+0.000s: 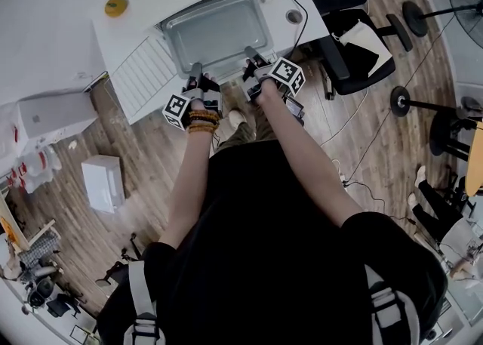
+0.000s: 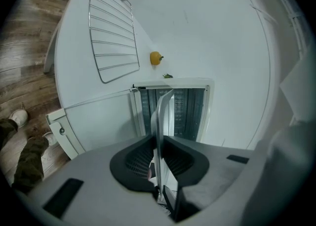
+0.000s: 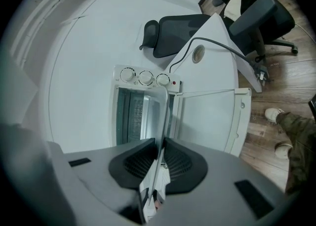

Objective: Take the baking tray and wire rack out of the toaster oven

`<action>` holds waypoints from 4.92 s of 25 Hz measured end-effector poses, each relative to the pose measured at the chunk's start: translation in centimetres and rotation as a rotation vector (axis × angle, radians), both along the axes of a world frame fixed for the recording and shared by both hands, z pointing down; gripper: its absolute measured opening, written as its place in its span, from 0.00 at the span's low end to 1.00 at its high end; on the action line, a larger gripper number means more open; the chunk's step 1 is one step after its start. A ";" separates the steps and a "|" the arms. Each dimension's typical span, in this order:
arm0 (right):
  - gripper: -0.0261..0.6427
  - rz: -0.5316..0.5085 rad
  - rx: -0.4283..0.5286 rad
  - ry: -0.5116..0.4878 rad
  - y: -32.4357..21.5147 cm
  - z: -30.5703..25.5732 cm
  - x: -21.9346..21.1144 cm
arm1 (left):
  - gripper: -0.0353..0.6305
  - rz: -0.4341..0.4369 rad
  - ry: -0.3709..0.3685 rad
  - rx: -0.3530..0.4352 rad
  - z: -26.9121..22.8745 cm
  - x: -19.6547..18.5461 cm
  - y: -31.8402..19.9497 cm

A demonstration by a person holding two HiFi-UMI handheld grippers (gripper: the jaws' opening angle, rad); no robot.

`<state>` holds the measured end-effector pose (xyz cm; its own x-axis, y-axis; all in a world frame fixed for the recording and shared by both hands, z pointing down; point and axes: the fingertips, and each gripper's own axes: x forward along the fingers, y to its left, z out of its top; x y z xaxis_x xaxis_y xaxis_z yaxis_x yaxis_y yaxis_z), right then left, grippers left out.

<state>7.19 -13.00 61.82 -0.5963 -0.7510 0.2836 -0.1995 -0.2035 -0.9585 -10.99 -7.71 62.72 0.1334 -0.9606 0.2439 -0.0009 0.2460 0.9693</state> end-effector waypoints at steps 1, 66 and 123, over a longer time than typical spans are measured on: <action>0.14 -0.001 0.000 0.001 0.3 0.0 0.1 | 0.15 0.000 0.002 0.002 0.0 0.1 0.3; 0.14 -0.596 -0.091 0.001 11.1 4.4 -29.3 | 0.15 -0.623 0.030 -0.117 3.6 -25.6 18.2; 0.32 -0.891 0.751 0.527 5.8 -8.2 -31.9 | 0.40 0.092 -0.947 -0.196 -6.6 -23.5 8.4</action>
<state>-24.67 -7.21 53.62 -0.9193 -0.2290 0.3201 -0.3762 0.7503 -0.5436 -34.48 0.72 56.14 -0.1279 -0.8871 0.4435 -0.7872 0.3628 0.4987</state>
